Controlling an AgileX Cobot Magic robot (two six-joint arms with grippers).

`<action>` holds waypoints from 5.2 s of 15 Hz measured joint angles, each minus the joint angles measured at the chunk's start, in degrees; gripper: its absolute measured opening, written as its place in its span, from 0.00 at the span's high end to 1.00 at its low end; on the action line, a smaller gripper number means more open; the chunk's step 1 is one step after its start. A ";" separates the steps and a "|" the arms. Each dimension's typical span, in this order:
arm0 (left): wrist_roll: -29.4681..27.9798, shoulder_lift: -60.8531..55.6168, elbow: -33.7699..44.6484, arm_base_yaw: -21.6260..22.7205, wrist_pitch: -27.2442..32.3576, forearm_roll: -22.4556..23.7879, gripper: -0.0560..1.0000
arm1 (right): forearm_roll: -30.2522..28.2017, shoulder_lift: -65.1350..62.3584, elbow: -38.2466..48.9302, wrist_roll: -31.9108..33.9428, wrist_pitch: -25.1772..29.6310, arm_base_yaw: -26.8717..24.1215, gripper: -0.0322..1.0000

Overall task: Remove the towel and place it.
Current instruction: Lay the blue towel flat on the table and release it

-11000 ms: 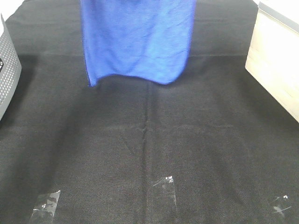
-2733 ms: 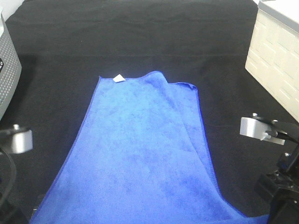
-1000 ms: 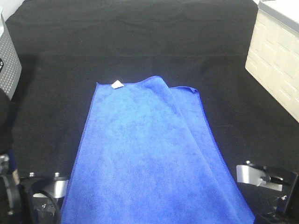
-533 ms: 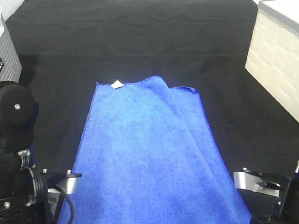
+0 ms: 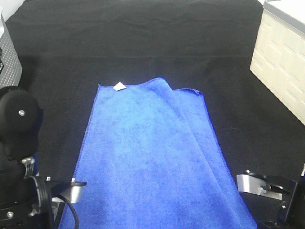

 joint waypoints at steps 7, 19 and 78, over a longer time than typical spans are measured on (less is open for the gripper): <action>1.49 6.76 -7.28 -4.01 -0.29 -0.57 0.95 | 1.72 0.00 0.11 -1.83 -0.11 0.00 0.82; 2.81 8.82 -10.49 -7.05 4.64 -2.01 0.59 | 5.33 0.00 0.11 -2.86 0.23 0.00 0.37; 15.93 57.01 -99.47 31.28 5.39 -2.01 0.31 | -0.52 50.76 -90.41 -1.60 1.26 -12.43 0.29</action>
